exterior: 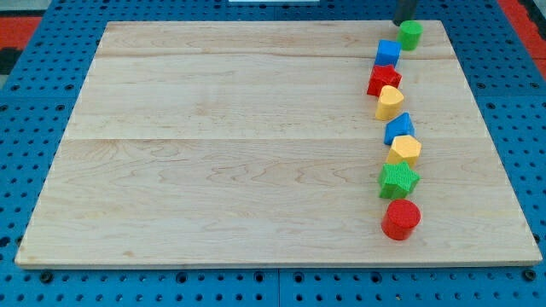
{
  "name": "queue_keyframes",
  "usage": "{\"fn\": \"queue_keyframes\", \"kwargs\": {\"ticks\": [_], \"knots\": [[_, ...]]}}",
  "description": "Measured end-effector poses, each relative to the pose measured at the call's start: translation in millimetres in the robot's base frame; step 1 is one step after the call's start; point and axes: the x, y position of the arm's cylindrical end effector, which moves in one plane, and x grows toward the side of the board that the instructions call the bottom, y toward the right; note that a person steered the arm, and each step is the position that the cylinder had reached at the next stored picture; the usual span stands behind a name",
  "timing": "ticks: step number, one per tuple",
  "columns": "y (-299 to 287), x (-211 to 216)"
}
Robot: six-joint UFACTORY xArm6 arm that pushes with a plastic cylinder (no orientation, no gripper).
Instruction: Push blue triangle slightly towards left
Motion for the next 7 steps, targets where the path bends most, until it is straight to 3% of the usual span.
{"fn": "queue_keyframes", "kwargs": {"ticks": [2, 3, 6, 7], "knots": [[109.5, 15.4], [81.0, 44.0], [1.5, 28.3], [17.3, 12.1]]}}
